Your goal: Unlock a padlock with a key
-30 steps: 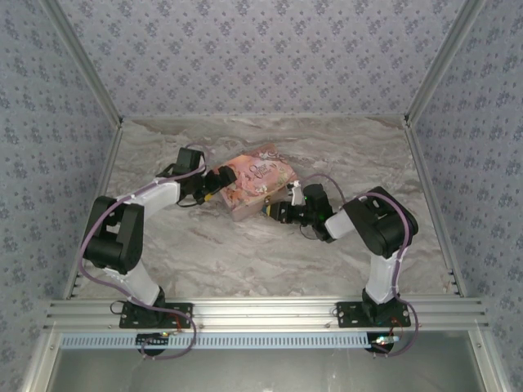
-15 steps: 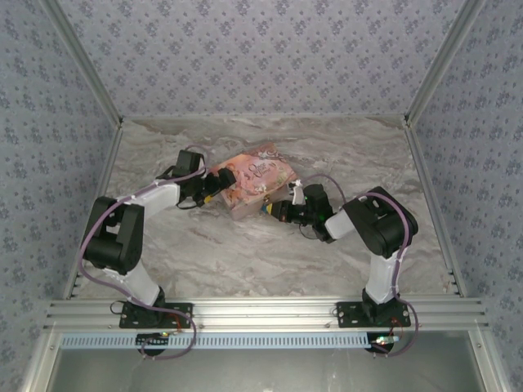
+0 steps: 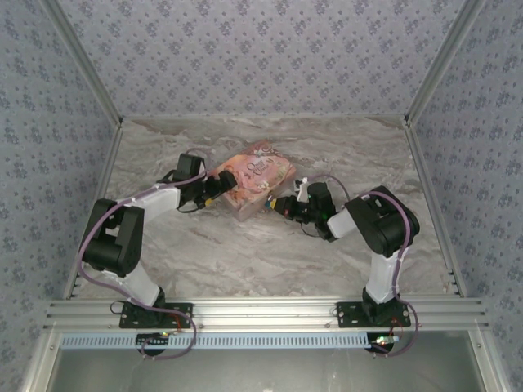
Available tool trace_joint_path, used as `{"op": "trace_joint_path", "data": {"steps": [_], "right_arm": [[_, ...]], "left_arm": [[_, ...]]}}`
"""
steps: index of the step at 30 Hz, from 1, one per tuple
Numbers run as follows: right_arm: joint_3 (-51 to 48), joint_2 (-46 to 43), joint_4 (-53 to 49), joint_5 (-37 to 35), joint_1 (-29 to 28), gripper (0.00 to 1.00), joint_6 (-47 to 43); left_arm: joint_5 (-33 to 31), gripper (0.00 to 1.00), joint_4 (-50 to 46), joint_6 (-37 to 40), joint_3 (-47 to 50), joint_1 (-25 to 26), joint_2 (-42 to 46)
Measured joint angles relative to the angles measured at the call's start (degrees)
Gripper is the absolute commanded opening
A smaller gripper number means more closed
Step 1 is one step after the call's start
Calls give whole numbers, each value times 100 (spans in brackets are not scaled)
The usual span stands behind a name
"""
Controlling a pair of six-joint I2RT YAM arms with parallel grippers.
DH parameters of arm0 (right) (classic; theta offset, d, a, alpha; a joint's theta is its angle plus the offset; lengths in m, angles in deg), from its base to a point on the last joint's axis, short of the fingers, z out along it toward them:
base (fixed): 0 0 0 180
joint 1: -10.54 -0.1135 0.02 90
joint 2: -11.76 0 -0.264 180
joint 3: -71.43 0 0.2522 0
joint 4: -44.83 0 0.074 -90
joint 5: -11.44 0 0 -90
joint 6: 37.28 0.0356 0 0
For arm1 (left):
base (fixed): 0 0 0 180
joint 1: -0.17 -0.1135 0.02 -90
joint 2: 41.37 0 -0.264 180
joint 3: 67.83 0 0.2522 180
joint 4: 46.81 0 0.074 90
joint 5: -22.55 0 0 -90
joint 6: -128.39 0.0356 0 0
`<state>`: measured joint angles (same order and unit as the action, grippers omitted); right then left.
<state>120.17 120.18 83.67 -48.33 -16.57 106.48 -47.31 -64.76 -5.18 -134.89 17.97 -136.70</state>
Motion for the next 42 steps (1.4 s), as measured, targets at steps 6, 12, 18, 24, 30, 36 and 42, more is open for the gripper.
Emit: {"op": "trace_joint_path", "data": {"steps": [6, 12, 18, 24, 30, 36, 42], "right_arm": [[192, -122, -509, -2, 85, 3, 111], [479, -313, -1375, -52, 173, 3, 114], [839, -396, -2208, -111, 216, 3, 90], [1108, -446, -2846, -160, 267, 3, 26], [1316, -529, -3403, -243, 337, 3, -129], [1545, -581, -3926, -247, 380, 3, -308], [1744, -581, -4306, -249, 402, 3, -409]], "left_arm": [[-50, 99, 39, 2, 44, 63, 31], [-129, 100, 129, 2, 103, 162, 50], [-247, 99, 153, 4, 103, 260, 55], [-450, 100, 153, 7, 103, 389, 83], [-518, 99, 195, 4, 131, 450, 85], [-520, 99, 330, 2, 227, 450, 116], [-522, 99, 474, 0, 326, 450, 140]]}}
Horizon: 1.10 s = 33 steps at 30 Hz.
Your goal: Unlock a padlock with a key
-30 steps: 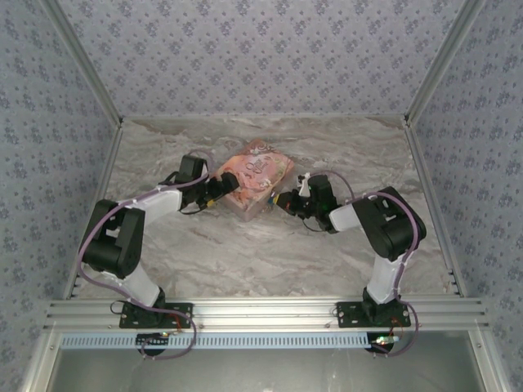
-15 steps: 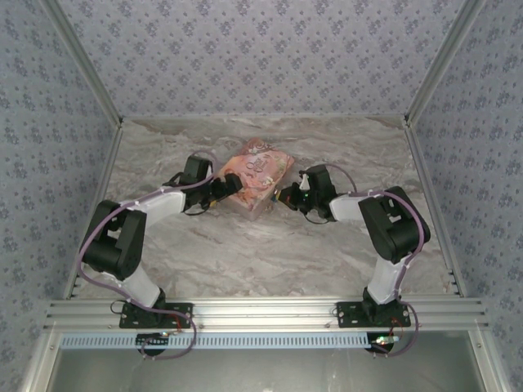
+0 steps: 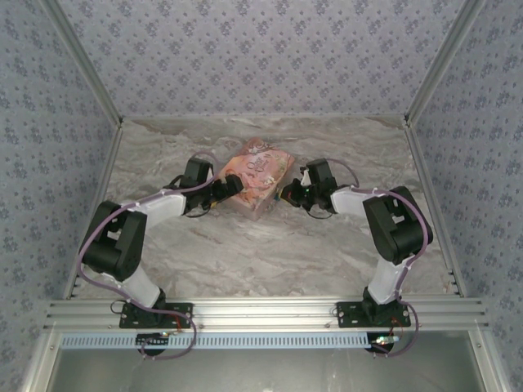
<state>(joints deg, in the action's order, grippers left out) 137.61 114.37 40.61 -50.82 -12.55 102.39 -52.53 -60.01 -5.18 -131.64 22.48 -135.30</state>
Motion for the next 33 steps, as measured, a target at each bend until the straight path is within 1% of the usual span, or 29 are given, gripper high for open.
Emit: {"op": "trace_joint_path", "data": {"steps": [20, 27, 33], "right_arm": [[234, 2, -210, -11, 133, 1, -63], [422, 2, -101, -310, 459, 1, -61], [431, 2, -153, -404, 483, 1, -170]], "left_arm": [[-2, 99, 118, -63, 72, 0, 9], [0, 99, 164, -61, 114, -2, 28], [7, 99, 212, -59, 229, -44, 120]]}}
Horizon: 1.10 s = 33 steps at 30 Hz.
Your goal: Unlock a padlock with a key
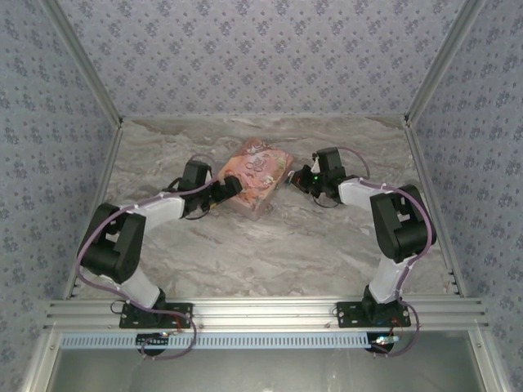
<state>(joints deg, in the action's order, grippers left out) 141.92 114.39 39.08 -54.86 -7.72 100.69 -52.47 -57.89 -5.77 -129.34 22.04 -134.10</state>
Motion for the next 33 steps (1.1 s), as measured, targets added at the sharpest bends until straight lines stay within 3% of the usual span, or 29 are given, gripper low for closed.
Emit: {"op": "trace_joint_path", "data": {"steps": [17, 25, 33], "right_arm": [[-334, -1034, -1215, -214, 68, 1, -1475], [-334, -1296, -2376, 118, 55, 1, -2262], [-586, -1705, -3169, 671, -122, 2, -2752]], "left_arm": [[81, 99, -367, 232, 201, -623, 398], [-70, 99, -734, 608, 201, -798, 732], [-535, 99, -870, 1069, 195, -811, 1797]]}}
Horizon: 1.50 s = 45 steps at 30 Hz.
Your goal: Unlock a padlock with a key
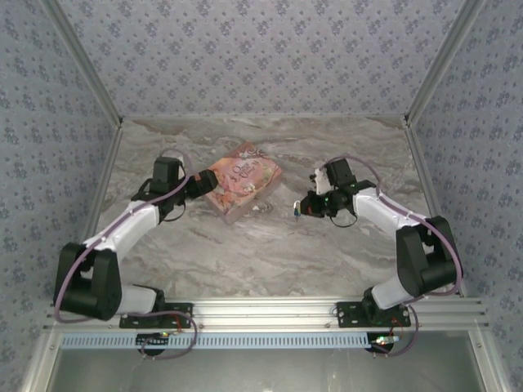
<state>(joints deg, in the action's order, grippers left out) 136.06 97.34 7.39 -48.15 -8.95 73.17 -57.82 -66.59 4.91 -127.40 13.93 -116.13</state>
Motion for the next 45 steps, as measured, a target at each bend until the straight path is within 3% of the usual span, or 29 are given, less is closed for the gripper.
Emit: {"op": "trace_joint_path", "data": {"steps": [14, 27, 36, 45], "right_arm": [[-229, 542, -308, 461, -743, 3, -31], [-232, 807, -179, 396, -745, 19, 70], [-232, 796, -199, 273, -669, 22, 52], [-229, 63, -511, -9, -317, 31, -63]], "left_arm": [[-396, 99, -28, 151, -31, -85, 807], [-507, 99, -160, 146, 57, -103, 1054], [-717, 99, -372, 243, 59, -103, 1215], [-1019, 99, -608, 341, 55, -105, 1628]]}}
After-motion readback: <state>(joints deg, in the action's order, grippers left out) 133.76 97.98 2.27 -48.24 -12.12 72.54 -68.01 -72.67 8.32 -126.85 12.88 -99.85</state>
